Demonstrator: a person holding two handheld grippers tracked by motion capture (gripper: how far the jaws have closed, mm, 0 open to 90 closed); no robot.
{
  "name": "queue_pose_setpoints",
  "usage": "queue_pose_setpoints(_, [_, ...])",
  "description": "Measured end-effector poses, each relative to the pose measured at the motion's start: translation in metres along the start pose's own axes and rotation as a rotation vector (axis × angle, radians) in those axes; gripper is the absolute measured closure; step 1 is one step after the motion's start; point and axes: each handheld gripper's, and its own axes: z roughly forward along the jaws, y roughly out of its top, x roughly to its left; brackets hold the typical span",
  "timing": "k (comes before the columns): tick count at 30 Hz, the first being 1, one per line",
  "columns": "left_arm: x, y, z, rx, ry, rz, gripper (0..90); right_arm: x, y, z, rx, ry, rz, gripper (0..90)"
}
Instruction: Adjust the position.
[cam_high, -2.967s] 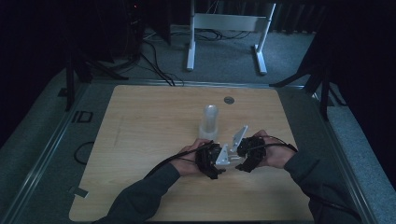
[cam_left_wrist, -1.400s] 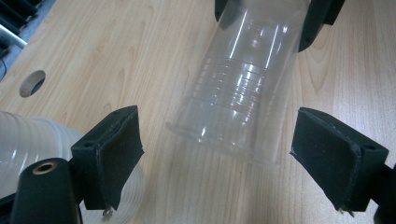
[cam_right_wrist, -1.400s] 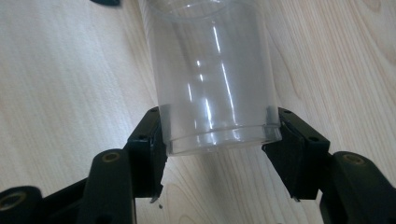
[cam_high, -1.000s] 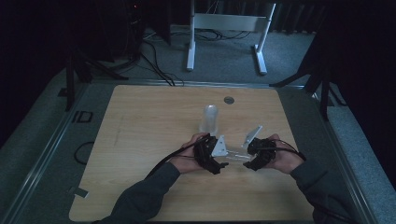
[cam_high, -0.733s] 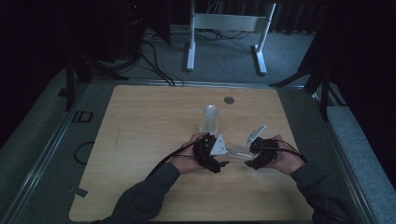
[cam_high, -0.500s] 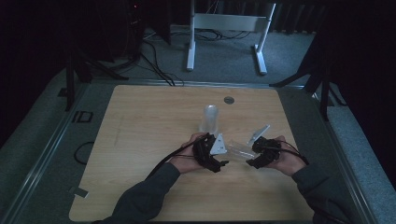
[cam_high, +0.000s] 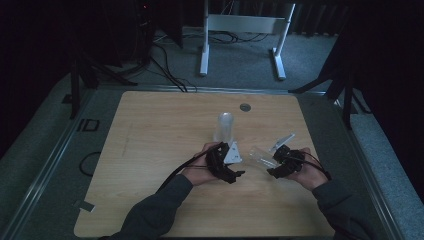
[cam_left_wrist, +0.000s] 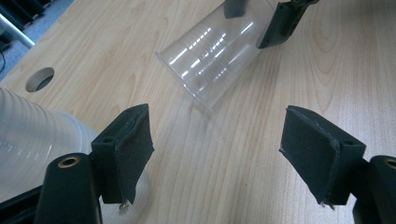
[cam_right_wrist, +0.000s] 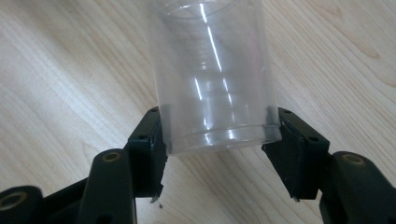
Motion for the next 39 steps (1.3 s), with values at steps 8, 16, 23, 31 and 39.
queue_pose_setpoints(8, [0.001,0.0,0.0,-0.011,0.003,-0.019,25.5,-0.002,-0.005,0.003,-0.046,-0.052,0.083,42.0])
queue_pose_setpoints(16, [0.005,-0.001,-0.001,-0.017,0.011,-0.041,25.6,0.001,-0.007,0.007,-0.08,-0.113,0.13,41.9])
queue_pose_setpoints(23, [0.005,-0.001,-0.001,-0.017,0.015,-0.048,25.6,0.008,-0.006,0.013,-0.104,-0.168,0.17,42.0])
queue_pose_setpoints(31, [0.006,-0.001,-0.001,-0.022,0.016,-0.055,25.6,0.012,-0.002,0.016,-0.121,-0.205,0.211,42.0])
queue_pose_setpoints(39, [0.007,-0.002,-0.001,-0.021,0.026,-0.062,25.7,0.011,-0.002,0.016,-0.16,-0.237,0.27,42.0])
